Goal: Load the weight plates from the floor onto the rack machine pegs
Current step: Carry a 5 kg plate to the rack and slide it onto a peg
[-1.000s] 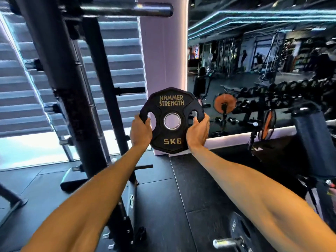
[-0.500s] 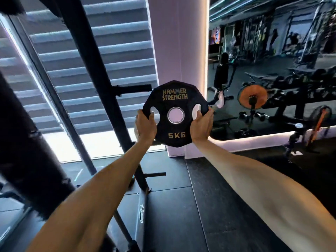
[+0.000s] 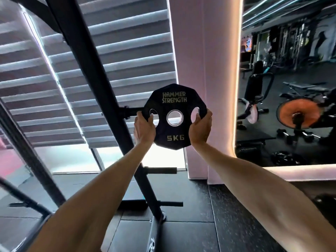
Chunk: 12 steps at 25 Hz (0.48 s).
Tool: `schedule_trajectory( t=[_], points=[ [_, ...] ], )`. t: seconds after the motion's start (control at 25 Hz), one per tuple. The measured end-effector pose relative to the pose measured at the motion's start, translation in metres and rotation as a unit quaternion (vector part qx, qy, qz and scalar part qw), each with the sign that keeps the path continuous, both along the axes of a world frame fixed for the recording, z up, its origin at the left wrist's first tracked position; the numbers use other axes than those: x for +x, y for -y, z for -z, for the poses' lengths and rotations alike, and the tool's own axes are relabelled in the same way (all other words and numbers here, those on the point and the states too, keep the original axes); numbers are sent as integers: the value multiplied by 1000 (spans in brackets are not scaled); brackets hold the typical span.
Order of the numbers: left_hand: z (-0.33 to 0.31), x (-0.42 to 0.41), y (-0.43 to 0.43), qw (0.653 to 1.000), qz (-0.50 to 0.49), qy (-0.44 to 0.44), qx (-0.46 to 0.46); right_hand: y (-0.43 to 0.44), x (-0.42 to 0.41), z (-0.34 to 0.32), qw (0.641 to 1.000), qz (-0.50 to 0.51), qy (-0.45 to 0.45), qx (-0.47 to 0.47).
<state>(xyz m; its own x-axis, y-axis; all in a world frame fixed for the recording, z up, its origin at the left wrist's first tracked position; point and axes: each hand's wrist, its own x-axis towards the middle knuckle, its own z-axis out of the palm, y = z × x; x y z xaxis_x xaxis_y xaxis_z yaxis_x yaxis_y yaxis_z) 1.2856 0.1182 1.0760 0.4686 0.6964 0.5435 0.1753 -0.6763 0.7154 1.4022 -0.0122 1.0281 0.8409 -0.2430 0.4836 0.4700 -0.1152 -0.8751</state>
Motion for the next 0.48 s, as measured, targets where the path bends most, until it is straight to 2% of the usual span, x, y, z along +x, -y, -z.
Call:
schedule_trajectory(
  t=[0.48],
  points=[
    [4,87,-31,985,-169,15,23,-80,134,2,988,-150,43,-4]
  ],
)
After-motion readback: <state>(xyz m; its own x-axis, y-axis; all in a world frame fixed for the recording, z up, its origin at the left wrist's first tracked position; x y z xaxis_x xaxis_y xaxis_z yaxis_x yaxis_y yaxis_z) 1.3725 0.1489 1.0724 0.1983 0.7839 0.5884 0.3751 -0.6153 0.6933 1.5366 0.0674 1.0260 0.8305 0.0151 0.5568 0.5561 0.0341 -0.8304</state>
